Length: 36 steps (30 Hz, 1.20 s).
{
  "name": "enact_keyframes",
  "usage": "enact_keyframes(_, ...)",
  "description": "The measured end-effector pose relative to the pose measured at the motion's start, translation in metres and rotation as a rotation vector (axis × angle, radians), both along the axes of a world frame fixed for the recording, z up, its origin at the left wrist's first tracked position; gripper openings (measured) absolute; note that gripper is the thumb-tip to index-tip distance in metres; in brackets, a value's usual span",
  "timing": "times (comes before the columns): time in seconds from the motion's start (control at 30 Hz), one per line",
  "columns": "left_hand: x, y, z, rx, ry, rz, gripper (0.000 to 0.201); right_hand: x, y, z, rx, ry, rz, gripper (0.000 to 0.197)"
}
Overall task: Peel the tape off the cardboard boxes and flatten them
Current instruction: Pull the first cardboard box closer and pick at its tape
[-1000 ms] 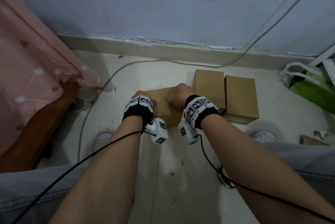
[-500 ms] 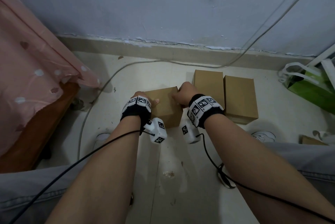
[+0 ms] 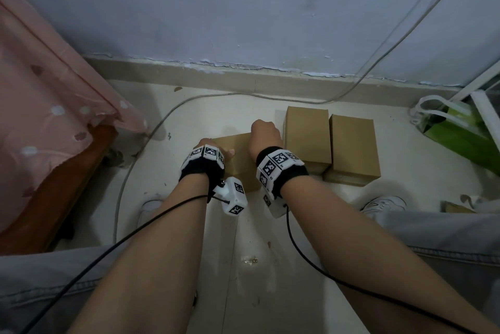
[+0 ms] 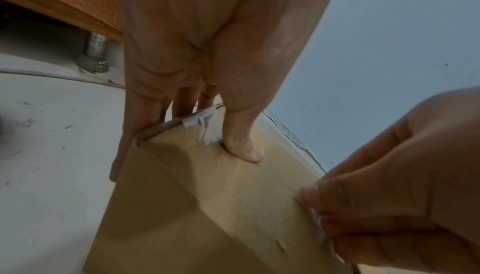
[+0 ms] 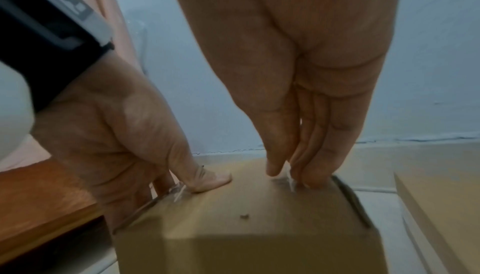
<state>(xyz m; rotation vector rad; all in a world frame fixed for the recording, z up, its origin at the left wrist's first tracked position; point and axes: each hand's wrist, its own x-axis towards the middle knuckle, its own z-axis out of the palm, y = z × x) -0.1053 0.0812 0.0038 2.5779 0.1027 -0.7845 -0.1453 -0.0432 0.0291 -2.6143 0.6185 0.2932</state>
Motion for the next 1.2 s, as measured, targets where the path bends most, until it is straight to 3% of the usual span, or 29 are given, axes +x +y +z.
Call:
enact_keyframes(0.23, -0.001, 0.0, -0.002, -0.005, 0.006, 0.042, 0.048, 0.014, -0.011, -0.004, 0.081, 0.082, -0.106, 0.032)
enact_keyframes(0.57, -0.002, -0.003, 0.004, -0.005, 0.035, 0.082, 0.055, 0.013, -0.009, -0.004, 0.081, 0.167, 0.003, 0.03)
enact_keyframes(0.83, -0.003, -0.002, 0.002, 0.002, -0.001, 0.058, 0.045, 0.012, -0.012, -0.001, 0.065, 0.121, 0.001, 0.029)
enact_keyframes(1.2, -0.006, -0.002, 0.005, -0.002, 0.005, 0.088, 0.051, 0.017, -0.015, -0.004, 0.055, 0.156, -0.03, 0.03)
